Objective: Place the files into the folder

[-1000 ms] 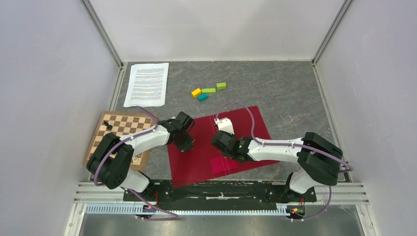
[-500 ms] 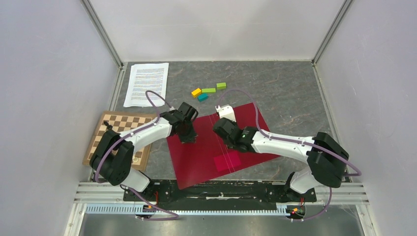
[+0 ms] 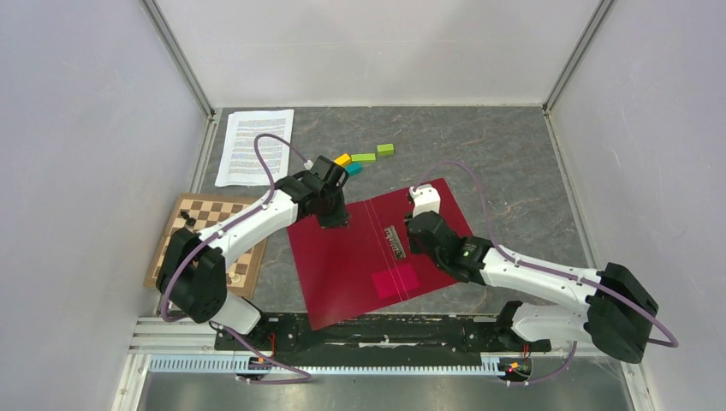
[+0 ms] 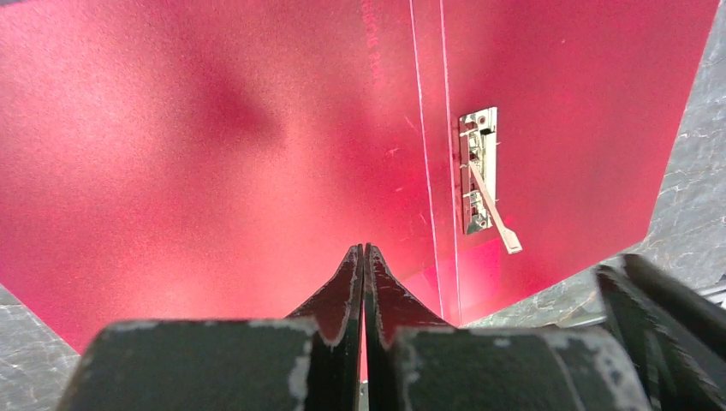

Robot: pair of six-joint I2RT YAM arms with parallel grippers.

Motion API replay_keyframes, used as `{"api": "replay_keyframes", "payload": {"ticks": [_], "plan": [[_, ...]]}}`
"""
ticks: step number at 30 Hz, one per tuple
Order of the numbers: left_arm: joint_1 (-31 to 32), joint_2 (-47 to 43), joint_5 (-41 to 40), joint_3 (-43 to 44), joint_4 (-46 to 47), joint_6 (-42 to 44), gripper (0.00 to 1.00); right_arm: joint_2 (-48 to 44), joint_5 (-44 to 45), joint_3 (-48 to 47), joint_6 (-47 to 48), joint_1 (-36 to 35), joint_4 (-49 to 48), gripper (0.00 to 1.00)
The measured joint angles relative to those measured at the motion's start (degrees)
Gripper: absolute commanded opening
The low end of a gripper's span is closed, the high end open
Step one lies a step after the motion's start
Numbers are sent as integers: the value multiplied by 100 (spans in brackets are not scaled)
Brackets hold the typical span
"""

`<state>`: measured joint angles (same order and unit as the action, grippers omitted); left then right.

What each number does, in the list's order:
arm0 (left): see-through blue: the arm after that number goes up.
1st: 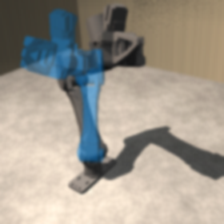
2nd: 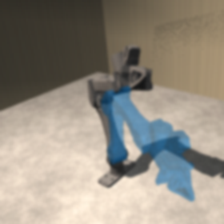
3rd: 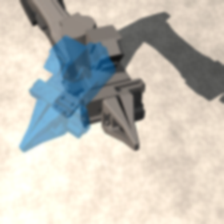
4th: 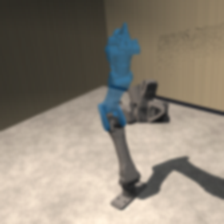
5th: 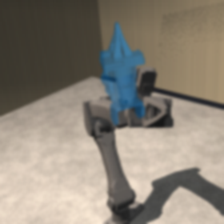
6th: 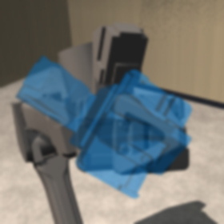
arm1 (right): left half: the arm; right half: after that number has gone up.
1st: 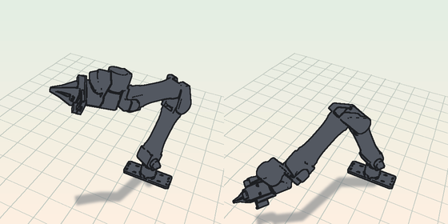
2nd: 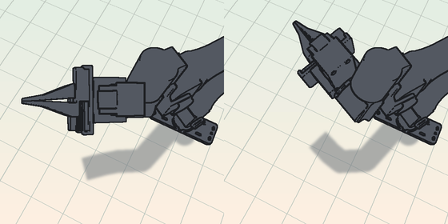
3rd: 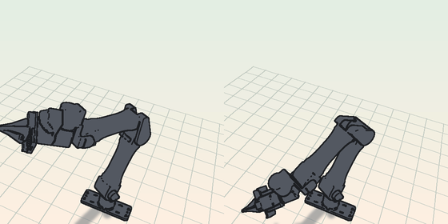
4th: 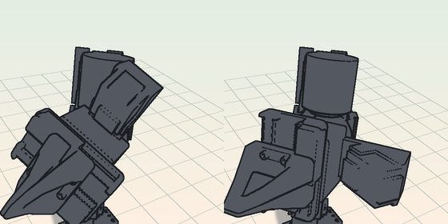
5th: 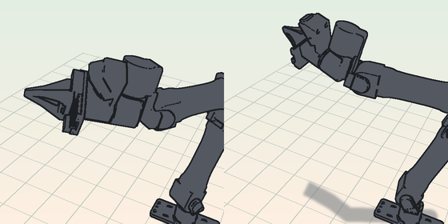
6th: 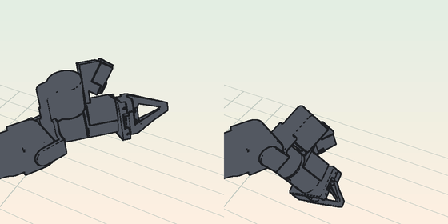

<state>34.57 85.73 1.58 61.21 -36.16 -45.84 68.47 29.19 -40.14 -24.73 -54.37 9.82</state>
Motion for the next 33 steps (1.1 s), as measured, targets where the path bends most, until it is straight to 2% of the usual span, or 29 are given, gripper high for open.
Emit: {"api": "replay_keyframes", "payload": {"ticks": [6, 11, 25, 30, 33], "plan": [[-63, 0, -175, 339, -306, 188, 2, 92, -802, 780, 74, 0, -616, 19], [-164, 0, -326, 437, -529, 295, 2, 621, -1370, 763, 227, 57, -1226, 18], [-413, -380, -557, 442, -981, 396, 2, 2367, -2234, -579, 518, 901, -1639, 14], [-450, -400, -570, 442, -1049, 411, 2, 2850, -2334, -898, 529, 966, -1646, 15], [-450, -400, -568, 444, -1054, 439, 2, 3038, -2361, -968, 531, 966, -1591, 18]]}}
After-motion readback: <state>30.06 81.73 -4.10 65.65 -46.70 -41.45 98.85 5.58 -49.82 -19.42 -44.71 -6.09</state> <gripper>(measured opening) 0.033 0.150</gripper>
